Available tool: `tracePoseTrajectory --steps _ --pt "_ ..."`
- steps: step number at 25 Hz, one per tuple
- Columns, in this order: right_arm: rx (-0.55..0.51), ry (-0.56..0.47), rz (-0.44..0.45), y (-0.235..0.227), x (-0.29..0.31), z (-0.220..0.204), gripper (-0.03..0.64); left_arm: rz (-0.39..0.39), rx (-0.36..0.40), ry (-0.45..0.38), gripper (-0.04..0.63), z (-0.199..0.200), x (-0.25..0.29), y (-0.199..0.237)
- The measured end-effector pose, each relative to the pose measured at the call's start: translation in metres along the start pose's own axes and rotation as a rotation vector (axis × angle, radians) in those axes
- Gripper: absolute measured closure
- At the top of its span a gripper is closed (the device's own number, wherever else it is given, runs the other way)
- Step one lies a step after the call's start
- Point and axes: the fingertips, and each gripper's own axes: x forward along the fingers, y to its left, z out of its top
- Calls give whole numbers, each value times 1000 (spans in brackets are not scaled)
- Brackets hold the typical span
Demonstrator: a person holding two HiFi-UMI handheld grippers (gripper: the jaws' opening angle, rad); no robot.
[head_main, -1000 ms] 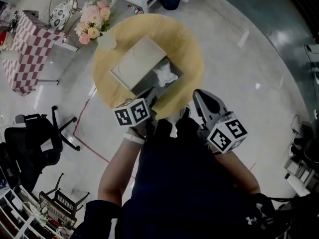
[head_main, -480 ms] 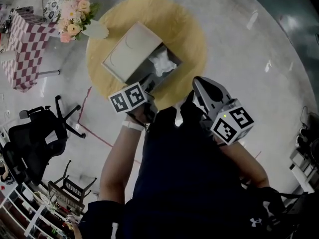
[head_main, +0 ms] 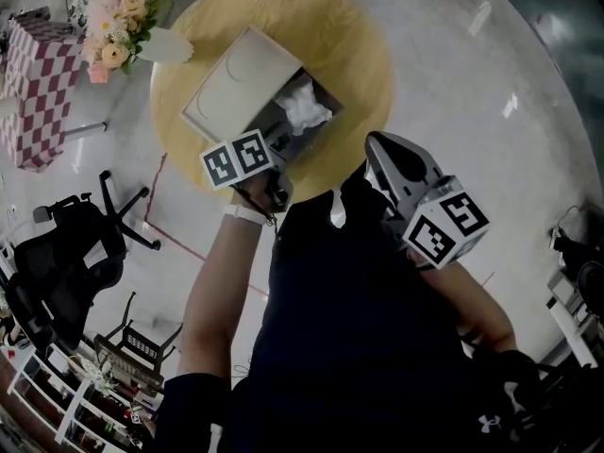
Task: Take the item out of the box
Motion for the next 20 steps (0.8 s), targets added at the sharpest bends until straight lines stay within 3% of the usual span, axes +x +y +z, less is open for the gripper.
tracePoseTrajectory --steps 7,20 --pt "25 29 12 -7 9 -1 606 40 -17 50 512 -4 14 10" --pt "95 41 -9 -33 18 4 606 46 -52 121 509 -9 36 14"
